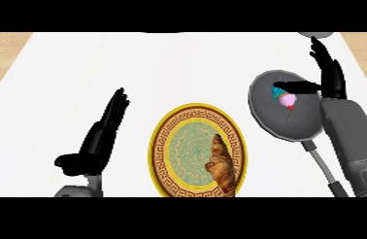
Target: Pick the cupcake from the plate and place it in the pan
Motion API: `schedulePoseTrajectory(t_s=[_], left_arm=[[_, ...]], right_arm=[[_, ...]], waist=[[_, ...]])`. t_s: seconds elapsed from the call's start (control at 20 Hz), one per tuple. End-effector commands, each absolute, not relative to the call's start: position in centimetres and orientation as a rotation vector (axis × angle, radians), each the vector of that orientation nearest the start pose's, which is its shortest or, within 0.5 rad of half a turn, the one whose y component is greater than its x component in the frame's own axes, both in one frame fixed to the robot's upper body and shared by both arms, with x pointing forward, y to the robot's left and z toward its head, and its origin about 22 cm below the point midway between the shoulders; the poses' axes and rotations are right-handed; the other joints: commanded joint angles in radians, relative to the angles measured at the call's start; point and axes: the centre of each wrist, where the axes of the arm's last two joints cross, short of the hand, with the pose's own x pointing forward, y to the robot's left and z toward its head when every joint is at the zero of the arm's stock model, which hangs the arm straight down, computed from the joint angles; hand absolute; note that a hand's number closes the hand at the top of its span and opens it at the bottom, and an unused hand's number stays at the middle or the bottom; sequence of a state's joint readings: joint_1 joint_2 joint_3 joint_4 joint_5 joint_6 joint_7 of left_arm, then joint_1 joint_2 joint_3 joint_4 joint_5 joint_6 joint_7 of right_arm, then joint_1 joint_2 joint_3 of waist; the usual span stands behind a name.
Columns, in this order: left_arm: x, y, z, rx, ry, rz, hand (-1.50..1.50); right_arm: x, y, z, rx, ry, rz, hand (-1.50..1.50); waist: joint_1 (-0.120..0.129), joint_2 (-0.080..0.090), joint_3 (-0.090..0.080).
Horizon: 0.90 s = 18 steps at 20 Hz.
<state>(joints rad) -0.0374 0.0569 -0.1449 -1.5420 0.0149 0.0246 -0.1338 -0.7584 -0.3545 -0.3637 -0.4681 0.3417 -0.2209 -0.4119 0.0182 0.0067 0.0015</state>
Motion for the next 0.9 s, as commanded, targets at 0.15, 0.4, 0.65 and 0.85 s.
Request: schedulePoseTrajectory(t_s=[0.15, 0.4, 0.65, 0.85], left_arm=[[24.4, 19.6, 1.2, -0.063, -1.709, -0.113, 0.00], [25.0, 21.6, 2.1, -0.058, -1.700, -0.121, 0.00], [23.9, 20.8, 0.5, -0.074, -1.679, -0.128, 0.00], [23.6, 20.3, 1.4, -0.067, -1.680, -0.119, 0.00]], right_arm=[[36.2, -41.1, 2.6, -0.414, -1.670, 0.061, -1.50], [32.9, -44.1, 1.7, -0.236, -1.684, 0.100, -1.50], [28.9, -44.5, -0.9, -0.175, -1.724, 0.151, -1.50], [26.6, -47.1, 1.5, -0.215, -1.751, 0.206, -1.50]], waist=[[-0.029, -0.011, -0.001], [-0.031, -0.012, -0.002], [-0.029, -0.011, -0.002], [-0.024, -0.010, -0.002]])
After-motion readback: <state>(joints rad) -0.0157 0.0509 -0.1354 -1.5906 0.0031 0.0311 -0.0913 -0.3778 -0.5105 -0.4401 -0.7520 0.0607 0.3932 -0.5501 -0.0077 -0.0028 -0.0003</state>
